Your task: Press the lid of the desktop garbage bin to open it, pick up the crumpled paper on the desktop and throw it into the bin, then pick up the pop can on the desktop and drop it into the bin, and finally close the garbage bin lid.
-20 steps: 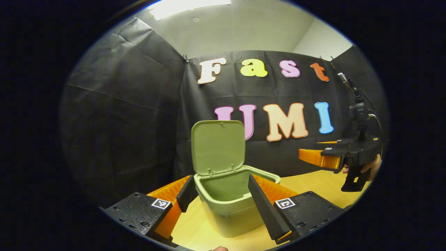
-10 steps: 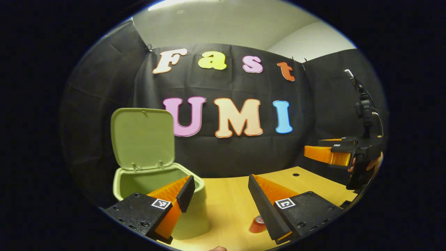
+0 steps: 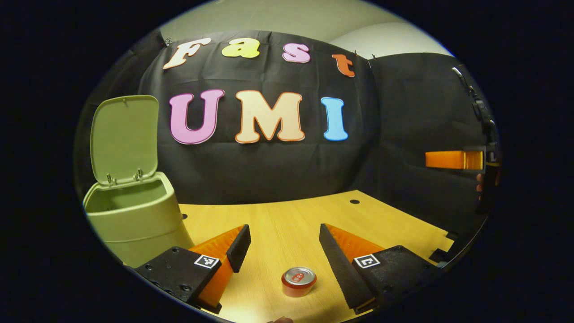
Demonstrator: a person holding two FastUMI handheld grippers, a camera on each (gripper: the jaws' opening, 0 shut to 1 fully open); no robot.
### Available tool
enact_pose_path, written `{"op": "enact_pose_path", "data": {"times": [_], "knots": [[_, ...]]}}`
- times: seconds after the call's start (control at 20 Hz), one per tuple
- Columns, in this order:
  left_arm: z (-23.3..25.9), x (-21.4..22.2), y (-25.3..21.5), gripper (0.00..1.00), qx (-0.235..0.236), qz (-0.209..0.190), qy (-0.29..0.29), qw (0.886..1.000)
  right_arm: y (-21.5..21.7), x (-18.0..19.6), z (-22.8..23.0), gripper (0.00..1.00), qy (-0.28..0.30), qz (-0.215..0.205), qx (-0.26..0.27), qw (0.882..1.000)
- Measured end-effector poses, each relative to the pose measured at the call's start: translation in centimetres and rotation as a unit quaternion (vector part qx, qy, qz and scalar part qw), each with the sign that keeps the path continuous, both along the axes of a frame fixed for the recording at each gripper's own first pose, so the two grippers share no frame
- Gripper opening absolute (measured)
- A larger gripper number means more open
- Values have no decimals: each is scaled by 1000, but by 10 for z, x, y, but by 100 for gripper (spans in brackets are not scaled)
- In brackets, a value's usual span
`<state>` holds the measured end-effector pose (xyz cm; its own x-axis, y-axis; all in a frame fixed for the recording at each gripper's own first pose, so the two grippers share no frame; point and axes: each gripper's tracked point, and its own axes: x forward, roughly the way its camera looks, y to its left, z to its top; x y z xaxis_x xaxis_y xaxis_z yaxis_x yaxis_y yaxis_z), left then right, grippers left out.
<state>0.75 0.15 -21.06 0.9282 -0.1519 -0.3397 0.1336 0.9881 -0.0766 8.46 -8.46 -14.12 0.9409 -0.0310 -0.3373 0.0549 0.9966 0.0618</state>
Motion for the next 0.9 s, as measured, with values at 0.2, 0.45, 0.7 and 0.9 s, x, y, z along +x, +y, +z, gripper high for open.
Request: {"op": "enact_pose_path", "data": {"times": [0.2,0.45,0.7,0.9], "knots": [[-46,-7,-15,93,3,-9,46,999,-19,-20,-9,99,15,-13,-21,1000],[-91,-15,-28,94,8,-19,86,996,-31,-40,-20,99,34,-19,-31,999],[-136,-21,-32,94,28,-28,131,991,-33,-57,-22,100,44,-14,-45,998],[-164,-31,-34,94,46,-45,163,985,-34,-61,-19,99,42,-14,-50,998]]}}
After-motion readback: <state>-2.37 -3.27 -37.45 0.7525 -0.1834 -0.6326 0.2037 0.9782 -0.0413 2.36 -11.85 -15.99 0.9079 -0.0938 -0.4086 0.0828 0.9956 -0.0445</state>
